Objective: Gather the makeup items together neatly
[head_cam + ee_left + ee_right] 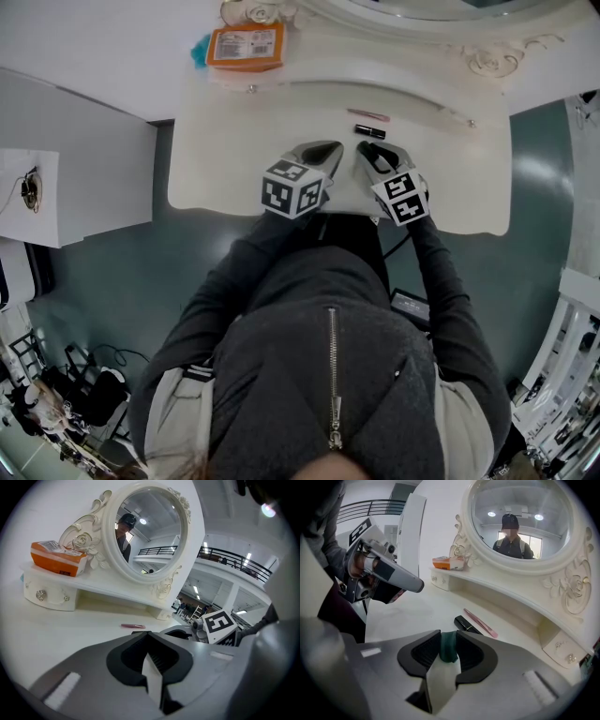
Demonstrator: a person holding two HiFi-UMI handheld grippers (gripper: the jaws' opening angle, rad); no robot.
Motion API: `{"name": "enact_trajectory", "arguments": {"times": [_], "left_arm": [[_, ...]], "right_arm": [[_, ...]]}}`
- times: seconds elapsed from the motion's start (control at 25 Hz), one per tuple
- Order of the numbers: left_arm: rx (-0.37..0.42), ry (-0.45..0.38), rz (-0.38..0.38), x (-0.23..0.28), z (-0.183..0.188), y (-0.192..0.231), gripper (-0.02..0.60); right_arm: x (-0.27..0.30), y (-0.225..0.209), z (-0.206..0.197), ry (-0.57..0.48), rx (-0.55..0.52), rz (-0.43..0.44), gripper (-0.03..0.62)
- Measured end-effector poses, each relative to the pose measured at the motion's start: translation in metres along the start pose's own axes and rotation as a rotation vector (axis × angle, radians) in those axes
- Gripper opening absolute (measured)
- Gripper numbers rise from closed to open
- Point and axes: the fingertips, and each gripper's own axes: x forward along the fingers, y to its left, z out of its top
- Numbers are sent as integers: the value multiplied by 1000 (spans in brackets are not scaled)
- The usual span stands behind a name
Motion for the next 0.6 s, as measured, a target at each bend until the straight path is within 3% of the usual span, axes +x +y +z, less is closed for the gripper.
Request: {"name": "enact_trajectory", "arguments": {"times": [0.28, 0.6], "left_arm": [[-3, 5, -10, 1, -3, -2, 11], [-2, 4, -16, 1, -3, -4, 11]], "right_arm": [[-2, 0, -4, 3, 59, 21, 118], [0, 6, -11, 32, 79, 49, 202]]}}
